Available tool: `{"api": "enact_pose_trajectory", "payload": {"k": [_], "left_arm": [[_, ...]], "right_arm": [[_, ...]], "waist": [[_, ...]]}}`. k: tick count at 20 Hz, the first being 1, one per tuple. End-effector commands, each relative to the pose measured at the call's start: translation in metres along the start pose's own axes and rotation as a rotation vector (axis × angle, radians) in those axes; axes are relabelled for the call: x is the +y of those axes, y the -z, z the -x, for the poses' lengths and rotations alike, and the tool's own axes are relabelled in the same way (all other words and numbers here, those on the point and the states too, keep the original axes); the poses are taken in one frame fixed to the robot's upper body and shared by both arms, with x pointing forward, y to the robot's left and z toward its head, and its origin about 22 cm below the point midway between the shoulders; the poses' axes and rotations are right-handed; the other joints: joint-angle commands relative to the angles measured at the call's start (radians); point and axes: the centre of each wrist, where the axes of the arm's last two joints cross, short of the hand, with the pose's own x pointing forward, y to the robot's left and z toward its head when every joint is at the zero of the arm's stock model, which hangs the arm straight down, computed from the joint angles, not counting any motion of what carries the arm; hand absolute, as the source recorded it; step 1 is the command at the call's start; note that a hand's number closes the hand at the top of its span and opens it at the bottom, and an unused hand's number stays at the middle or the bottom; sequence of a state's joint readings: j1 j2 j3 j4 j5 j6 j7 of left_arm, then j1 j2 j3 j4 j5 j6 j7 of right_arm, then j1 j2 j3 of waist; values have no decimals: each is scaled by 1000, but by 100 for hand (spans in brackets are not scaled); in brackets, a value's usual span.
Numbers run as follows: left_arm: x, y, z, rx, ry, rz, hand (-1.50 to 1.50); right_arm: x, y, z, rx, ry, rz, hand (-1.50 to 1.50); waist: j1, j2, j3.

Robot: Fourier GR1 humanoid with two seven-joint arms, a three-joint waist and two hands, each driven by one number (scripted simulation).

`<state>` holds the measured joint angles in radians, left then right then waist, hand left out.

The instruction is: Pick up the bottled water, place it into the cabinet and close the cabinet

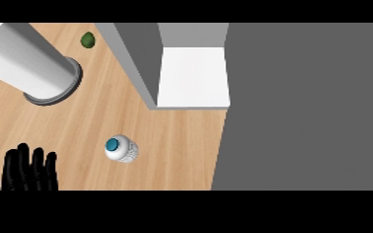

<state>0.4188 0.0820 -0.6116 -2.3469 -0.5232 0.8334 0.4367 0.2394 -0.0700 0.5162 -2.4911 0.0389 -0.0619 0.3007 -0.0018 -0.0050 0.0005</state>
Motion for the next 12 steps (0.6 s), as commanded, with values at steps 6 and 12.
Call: {"api": "enact_pose_trajectory", "payload": {"k": [6, 12], "left_arm": [[-4, 26, 9, -54, 26, -44, -150], [0, 49, 24, -47, 29, -97, -150]], "right_arm": [[10, -5, -17, -52, -94, 7, -150], [2, -8, -20, -48, -85, 29, -150]], "waist": [[-5, 3, -2], [-6, 3, -1]]}}
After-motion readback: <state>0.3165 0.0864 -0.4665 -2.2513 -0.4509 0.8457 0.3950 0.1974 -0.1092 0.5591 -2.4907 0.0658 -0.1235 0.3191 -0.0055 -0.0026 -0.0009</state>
